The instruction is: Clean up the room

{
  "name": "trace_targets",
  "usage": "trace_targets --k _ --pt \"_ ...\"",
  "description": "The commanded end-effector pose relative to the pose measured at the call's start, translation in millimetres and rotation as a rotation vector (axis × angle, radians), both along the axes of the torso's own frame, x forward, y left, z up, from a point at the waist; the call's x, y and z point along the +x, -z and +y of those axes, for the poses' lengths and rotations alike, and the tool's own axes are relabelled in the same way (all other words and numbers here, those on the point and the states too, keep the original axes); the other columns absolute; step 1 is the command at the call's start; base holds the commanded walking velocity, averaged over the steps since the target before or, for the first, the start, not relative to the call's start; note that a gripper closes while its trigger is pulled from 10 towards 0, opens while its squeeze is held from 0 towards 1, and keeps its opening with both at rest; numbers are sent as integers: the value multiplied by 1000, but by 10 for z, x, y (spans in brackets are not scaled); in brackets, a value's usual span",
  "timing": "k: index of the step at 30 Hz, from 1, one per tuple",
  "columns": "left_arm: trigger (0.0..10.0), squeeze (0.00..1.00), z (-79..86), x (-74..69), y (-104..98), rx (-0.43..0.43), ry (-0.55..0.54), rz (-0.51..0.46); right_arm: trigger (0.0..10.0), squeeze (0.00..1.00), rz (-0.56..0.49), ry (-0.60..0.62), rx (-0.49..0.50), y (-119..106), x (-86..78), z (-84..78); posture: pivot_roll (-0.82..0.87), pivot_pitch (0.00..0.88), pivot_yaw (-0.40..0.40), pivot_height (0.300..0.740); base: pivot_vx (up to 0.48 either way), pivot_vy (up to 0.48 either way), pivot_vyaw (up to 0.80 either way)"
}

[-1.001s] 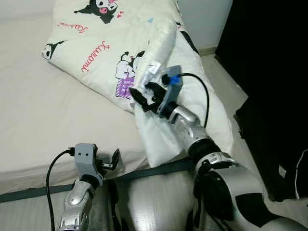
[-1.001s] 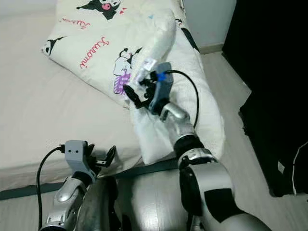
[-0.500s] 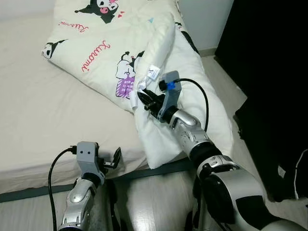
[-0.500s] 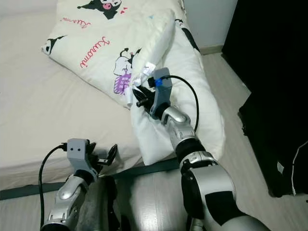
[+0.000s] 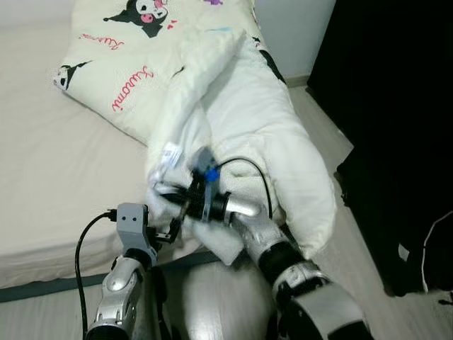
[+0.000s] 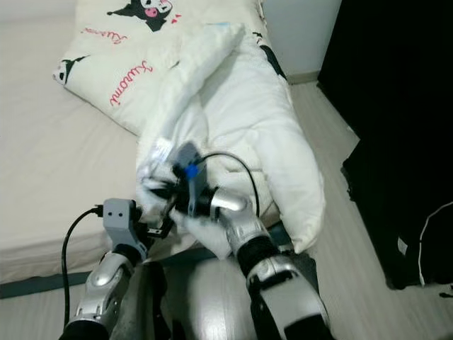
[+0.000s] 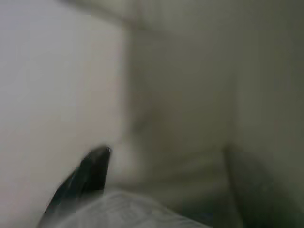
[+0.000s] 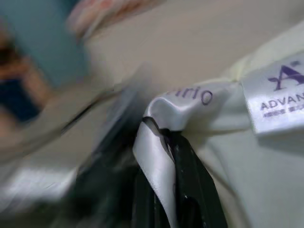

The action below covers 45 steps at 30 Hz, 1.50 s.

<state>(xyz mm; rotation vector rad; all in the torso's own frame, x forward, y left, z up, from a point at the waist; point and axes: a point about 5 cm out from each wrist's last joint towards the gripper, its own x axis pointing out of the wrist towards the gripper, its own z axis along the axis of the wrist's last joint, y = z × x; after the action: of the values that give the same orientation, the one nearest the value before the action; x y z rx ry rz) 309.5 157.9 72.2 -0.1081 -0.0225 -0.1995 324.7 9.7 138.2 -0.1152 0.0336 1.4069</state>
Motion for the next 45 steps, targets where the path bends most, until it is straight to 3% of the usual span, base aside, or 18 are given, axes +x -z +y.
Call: trace_targets --k 1,8,17,18,19,20,21,24,26,27,31,34,35,39,40,43,44,45 --pt "10000 0 -44 -70 171 -10 10 77 0 0 28 -125 -117 209 -168 52 26 277 2 431 0 0 0" --pt "10000 0 -70 -46 182 -13 12 84 0 0 80 -242 -338 581 -369 -162 7 258 -5 431 0 0 0" --pt "10000 0 -48 -6 166 -5 -4 79 0 0 82 -233 -391 674 -446 -234 5 244 -7 431 0 0 0" --pt "10000 0 -2 10 154 15 -23 75 3098 0 77 -205 -390 675 -439 -241 4 241 -5 431 0 0 0" --pt "10000 0 97 32 136 58 -68 74 10000 580 80 -156 -370 655 -404 -239 4 239 -5 431 0 0 0" --pt "10000 0 255 60 108 112 -138 78 10000 1000 82 -121 -353 630 -376 -244 2 237 -4 431 0 0 0" --pt "10000 0 415 85 62 159 -207 76 10000 1000 88 -96 -341 613 -354 -252 1 234 -5 431 0 0 0" --pt "10000 0 514 101 29 187 -250 74 10000 1000 92 -83 -335 603 -341 -259 1 231 -6 431 0 0 0" --pt "10000 0 831 150 -148 267 -380 40 10000 1000 96 -65 -327 596 -334 -287 4 222 -7 431 0 0 0" --pt "10000 0 831 150 -148 267 -380 40 10000 1000 96 -65 -327 596 -334 -287 4 222 -7 431 0 0 0" --pt "10000 0 1234 205 -534 370 -561 -54 10000 1000 114 -99 -284 563 -397 -306 4 209 -6 431 0 0 0" --pt "10000 0 1314 219 -674 378 -613 -97 10000 1000 128 -121 -261 541 -436 -309 6 202 -5 431 0 0 0" --pt "10000 0 1359 247 -894 366 -660 -179 10000 1000 150 -145 -228 508 -485 -321 7 196 -5 431 0 0 0" --pt "10000 0 1243 315 -1107 288 -607 -280 10000 1000 149 -106 -219 501 -471 -354 5 188 -6 431 0 0 0" --pt "10000 0 1111 366 -1219 231 -535 -339 10000 1000 142 -58 -215 504 -441 -386 0 184 -9 431 0 0 0" --pt "10000 0 309 453 -1453 62 -50 -470 10000 1000 133 230 -135 463 -246 -537 -22 180 -10 431 0 0 0" --pt "10000 0 309 453 -1453 62 -50 -470 10000 1000 133 230 -135 463 -246 -537 -22 180 -10 431 0 0 0" --pt "10000 0 -46 400 -1490 57 158 -492 10000 1000 153 398 -68 420 -141 -638 -38 178 -10 431 0 0 0"
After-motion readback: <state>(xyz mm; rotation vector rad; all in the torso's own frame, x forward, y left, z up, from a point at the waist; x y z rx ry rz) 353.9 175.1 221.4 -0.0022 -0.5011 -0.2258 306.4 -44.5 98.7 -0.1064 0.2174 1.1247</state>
